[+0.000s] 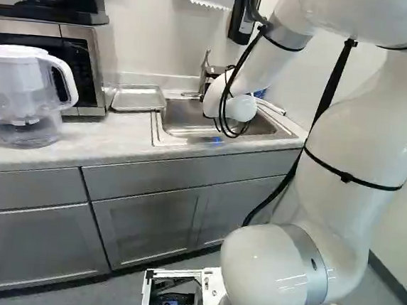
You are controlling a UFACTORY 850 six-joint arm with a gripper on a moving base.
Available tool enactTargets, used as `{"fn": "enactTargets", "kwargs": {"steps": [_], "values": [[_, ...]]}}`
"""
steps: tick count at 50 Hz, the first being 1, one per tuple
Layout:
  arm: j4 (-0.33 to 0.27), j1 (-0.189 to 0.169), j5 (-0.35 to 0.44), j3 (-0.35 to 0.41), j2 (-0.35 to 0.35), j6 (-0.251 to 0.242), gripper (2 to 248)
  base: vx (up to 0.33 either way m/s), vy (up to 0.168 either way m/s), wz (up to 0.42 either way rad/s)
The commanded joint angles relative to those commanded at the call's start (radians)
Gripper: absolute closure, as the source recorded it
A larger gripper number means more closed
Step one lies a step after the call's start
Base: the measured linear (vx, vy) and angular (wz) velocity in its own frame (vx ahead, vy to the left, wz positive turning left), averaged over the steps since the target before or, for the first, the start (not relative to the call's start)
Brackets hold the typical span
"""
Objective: Rinse the cup and place it in the tray
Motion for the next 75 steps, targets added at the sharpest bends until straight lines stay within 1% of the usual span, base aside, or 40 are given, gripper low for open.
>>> {"fn": "enactTargets", "kwargs": {"steps": [75], "values": [[0.0, 0.0, 0.0, 0.0, 0.0, 0.0, 126, 0.0, 0.0, 0.0]]}}
